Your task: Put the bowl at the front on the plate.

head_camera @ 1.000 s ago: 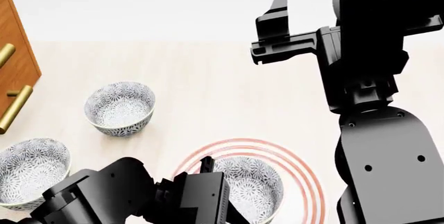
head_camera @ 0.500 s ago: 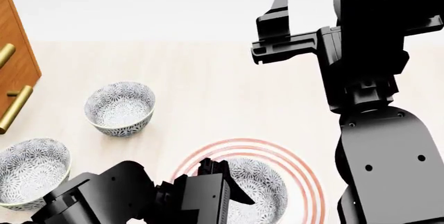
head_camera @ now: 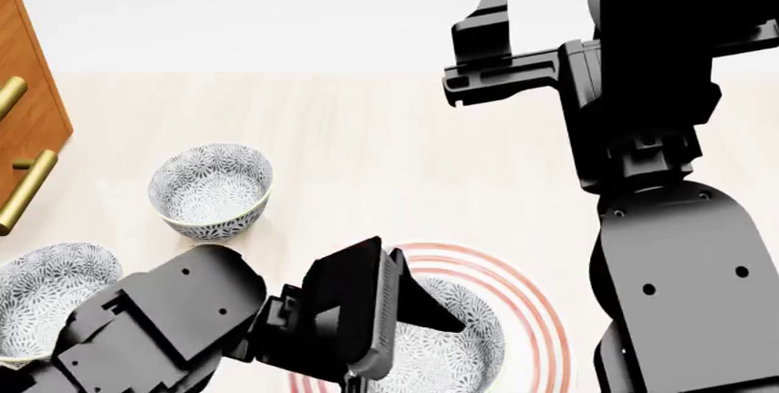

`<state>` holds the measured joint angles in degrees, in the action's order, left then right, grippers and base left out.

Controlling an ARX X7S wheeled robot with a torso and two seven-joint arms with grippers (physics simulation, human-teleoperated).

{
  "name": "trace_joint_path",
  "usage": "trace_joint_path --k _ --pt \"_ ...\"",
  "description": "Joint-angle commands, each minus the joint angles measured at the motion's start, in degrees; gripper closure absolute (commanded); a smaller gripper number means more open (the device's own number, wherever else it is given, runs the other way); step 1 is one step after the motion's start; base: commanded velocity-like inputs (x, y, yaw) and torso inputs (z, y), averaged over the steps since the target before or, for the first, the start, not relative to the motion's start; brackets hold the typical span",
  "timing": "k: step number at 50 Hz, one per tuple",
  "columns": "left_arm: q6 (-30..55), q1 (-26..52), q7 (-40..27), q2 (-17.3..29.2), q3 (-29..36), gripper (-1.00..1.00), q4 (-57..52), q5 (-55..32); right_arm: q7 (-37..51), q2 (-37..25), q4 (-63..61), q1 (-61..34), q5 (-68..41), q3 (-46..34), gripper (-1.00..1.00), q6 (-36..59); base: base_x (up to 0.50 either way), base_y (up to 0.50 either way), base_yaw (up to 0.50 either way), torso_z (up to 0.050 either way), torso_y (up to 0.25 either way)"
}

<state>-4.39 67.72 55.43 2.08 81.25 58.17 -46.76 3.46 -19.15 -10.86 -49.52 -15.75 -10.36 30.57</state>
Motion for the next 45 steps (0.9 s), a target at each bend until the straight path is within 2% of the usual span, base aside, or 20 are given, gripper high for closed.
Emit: trace_joint_path --k 1,14,20,21,22,25,30,31,32,33,34,35,36,40,41,43,45 --pt "5.4 1.9 0.4 2.6 -3.7 -1.00 -6.0 -6.7 0.2 -0.2 0.3 -0.4 0.4 -0.5 -1.00 -0.2 0.00 0.00 0.00 0.000 0.000" --pt "5.0 2.9 -3.3 4.3 -7.9 -1.00 -7.0 -10.0 0.1 -0.2 0.7 -0.5 0.6 -1.2 -1.00 -0.8 0.00 0.00 0.00 0.000 0.000" --pt "-1.8 4.2 -7.2 1.0 -12.2 -1.00 3.2 -10.6 0.1 -0.3 0.4 0.1 0.2 -1.0 -1.00 -1.1 0.00 0.00 0.00 0.000 0.000" --pt "-5.4 4.6 -10.1 -0.9 -12.5 -1.00 8.4 -9.2 0.1 -0.3 0.3 0.3 0.1 -0.9 -1.00 -1.3 0.00 0.00 0.00 0.000 0.000" --pt "-4.4 5.0 -8.9 -1.7 -12.9 -1.00 10.5 -10.0 0.1 -0.3 0.3 0.4 0.0 -0.8 -1.00 -1.3 0.00 0.00 0.00 0.000 0.000" --pt "-7.7 4.9 -14.2 -2.0 -13.0 -1.00 13.3 -9.6 0.3 -0.3 0.2 0.7 -0.1 -0.6 -1.00 -1.6 0.00 0.00 0.00 0.000 0.000" --pt "-9.6 5.1 -18.9 -1.9 -14.0 -1.00 15.6 -10.9 0.2 -0.4 -0.1 1.0 -0.3 -0.6 -1.00 -1.9 0.00 0.00 0.00 0.000 0.000" --pt "-11.0 5.2 -22.5 -2.0 -14.5 -1.00 16.5 -10.8 0.2 -0.4 0.1 1.1 -0.2 -0.7 -1.00 -2.1 0.00 0.00 0.00 0.000 0.000" --pt "-10.1 5.5 -22.3 -1.9 -15.0 -1.00 16.5 -11.4 0.2 -0.4 0.1 1.1 -0.2 -0.7 -1.00 -2.1 0.00 0.00 0.00 0.000 0.000" --pt "-11.8 5.3 -25.5 -1.6 -14.6 -1.00 16.7 -9.9 0.2 -0.4 0.0 1.2 -0.3 -0.7 -1.00 -2.1 0.00 0.00 0.00 0.000 0.000" --pt "-9.5 5.6 -26.1 -1.5 -15.2 -1.00 16.6 -10.4 0.2 -0.4 -0.1 1.2 -0.3 -0.7 -1.00 -2.2 0.00 0.00 0.00 0.000 0.000" --pt "-8.9 5.8 -29.7 -1.4 -14.3 -1.00 16.6 -9.0 0.1 -0.4 -0.1 1.4 -0.4 -0.6 -1.00 -2.6 0.00 0.00 0.00 0.000 0.000" --pt "-9.5 5.6 -29.6 -0.9 -15.1 -1.00 15.5 -9.7 0.2 -0.3 0.0 1.5 -0.4 -0.6 -1.00 -2.9 0.00 0.00 0.00 0.000 0.000" --pt "-8.1 4.6 -39.6 3.2 -15.0 -1.00 7.6 -9.2 0.1 -0.3 -0.2 2.2 -0.6 -0.4 -1.00 -3.6 0.00 0.00 0.00 0.000 0.000" --pt "-6.7 4.3 -44.6 5.2 -14.0 -1.00 3.9 -8.1 0.2 -0.3 -0.2 2.4 -0.7 -0.2 -1.00 -3.7 0.00 0.00 0.00 0.000 0.000" --pt "-5.2 3.7 -46.8 7.3 -15.5 -1.00 -0.4 -10.3 0.2 -0.3 0.0 2.6 -0.7 -0.2 -1.00 -4.0 0.00 0.00 0.00 0.000 0.000" --pt "-4.1 3.3 -51.9 9.9 -16.1 -1.00 -4.3 -10.7 0.4 -0.2 0.3 2.9 -1.0 0.2 -1.00 -4.2 0.00 0.00 0.00 0.000 0.000"
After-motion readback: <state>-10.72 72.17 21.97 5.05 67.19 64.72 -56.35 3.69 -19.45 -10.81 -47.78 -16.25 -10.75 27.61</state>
